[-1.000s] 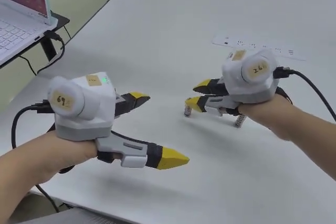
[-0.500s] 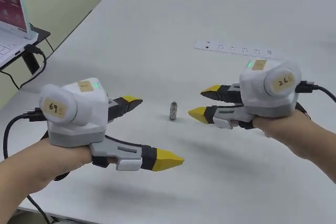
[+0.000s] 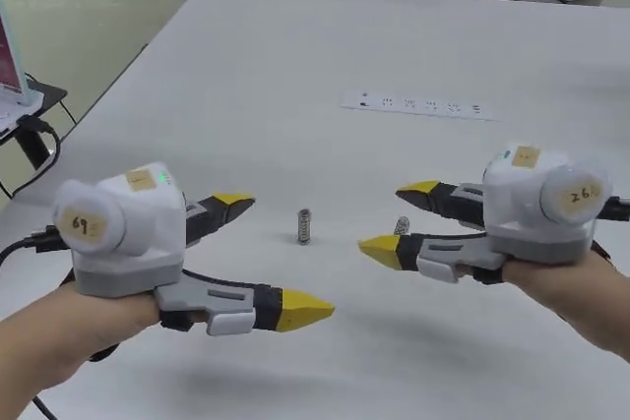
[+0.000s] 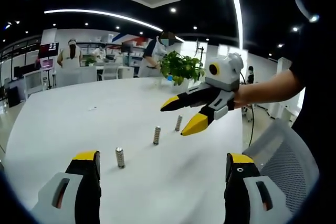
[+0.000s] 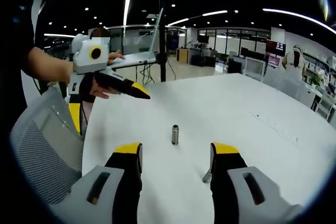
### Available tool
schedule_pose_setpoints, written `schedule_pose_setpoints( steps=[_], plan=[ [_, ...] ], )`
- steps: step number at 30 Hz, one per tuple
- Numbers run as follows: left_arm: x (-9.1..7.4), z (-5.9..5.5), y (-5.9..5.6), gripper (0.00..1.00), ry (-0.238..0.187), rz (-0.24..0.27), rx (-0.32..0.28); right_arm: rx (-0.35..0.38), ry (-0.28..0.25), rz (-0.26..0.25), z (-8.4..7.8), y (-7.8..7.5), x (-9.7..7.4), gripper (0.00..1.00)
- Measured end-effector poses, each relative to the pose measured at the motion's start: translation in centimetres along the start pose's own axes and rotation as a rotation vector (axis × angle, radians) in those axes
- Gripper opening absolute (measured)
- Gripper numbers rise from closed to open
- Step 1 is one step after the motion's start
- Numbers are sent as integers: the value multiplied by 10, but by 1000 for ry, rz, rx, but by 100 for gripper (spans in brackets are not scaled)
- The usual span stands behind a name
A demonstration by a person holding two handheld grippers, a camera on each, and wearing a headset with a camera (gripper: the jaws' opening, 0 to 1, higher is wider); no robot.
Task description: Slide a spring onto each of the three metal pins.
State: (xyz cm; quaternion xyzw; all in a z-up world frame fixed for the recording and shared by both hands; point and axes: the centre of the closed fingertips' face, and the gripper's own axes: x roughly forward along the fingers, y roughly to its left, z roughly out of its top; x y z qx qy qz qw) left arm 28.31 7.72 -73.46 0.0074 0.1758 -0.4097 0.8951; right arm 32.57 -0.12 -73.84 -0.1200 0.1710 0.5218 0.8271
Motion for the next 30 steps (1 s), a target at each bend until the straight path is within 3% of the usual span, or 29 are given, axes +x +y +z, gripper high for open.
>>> schedule_pose_setpoints(
  steps=[4,12,17,23,30],
  plan=[
    [0,0,-2,96,2,-1,1,24,-25,-33,-4,-2,-13,58],
    [-3,7,-2,96,-37,9,-17,61,-68,-92,-15,-12,-40,71],
    [-1,11,-7,97,-49,5,-6,121,-114,-129,-18,-14,-57,77],
    [0,12,-6,98,-61,11,-13,114,-104,-149,-31,-12,-75,84],
    [-4,13,-11,98,-58,15,3,164,-101,-202,-42,-18,-93,91]
  ],
)
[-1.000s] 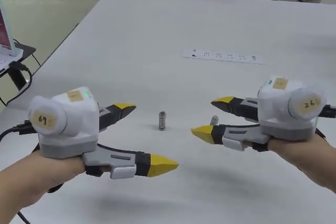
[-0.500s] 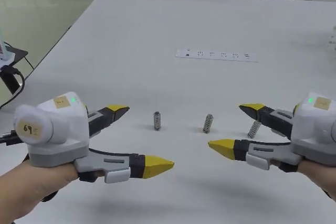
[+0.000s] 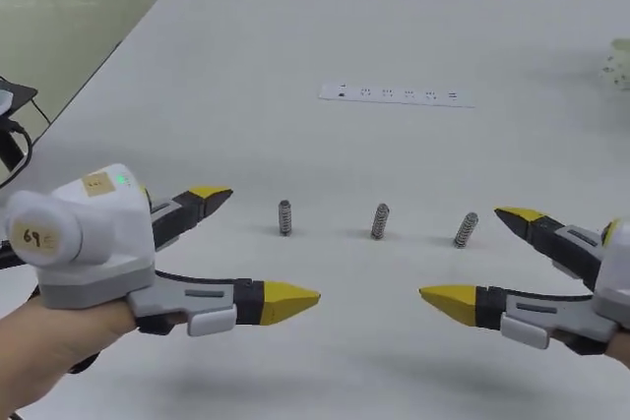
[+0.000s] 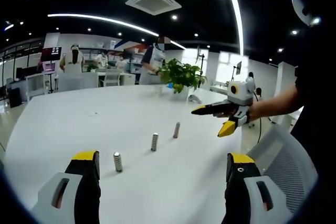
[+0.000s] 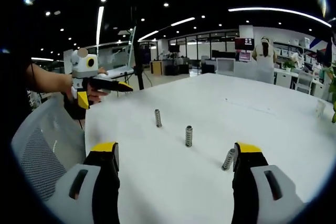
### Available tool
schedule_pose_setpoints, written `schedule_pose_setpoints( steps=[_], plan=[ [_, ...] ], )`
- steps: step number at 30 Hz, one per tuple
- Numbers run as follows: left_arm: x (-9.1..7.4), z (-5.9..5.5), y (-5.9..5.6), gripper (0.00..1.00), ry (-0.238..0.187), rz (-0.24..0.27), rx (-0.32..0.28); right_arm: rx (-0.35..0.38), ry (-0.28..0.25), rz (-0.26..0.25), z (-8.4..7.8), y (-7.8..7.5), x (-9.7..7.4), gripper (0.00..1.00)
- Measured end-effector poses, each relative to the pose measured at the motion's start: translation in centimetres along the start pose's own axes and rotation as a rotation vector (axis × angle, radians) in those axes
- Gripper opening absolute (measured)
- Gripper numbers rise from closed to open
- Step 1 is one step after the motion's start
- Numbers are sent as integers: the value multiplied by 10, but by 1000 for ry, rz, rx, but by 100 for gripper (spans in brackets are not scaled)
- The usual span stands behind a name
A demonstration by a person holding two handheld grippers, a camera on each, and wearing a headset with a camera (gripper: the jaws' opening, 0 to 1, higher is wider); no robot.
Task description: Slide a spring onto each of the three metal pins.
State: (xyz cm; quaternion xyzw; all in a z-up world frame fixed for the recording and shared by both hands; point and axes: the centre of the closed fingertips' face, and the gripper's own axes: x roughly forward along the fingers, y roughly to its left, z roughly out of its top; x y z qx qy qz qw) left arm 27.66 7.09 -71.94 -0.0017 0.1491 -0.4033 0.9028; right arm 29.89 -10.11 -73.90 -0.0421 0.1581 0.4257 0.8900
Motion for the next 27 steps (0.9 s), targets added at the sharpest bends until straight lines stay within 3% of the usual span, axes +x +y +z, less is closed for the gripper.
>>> schedule_pose_setpoints(
  steps=[4,14,18,27],
  plan=[
    [-5,-4,1,98,2,6,-9,20,4,-17,-4,-8,-8,94],
    [-18,-13,9,98,15,33,-46,42,51,-34,-16,-11,-26,97],
    [-24,-18,7,98,25,19,-57,47,88,-6,-26,-8,-31,98],
    [-36,-23,18,98,28,57,-80,67,119,2,-34,-12,-37,93]
  ],
)
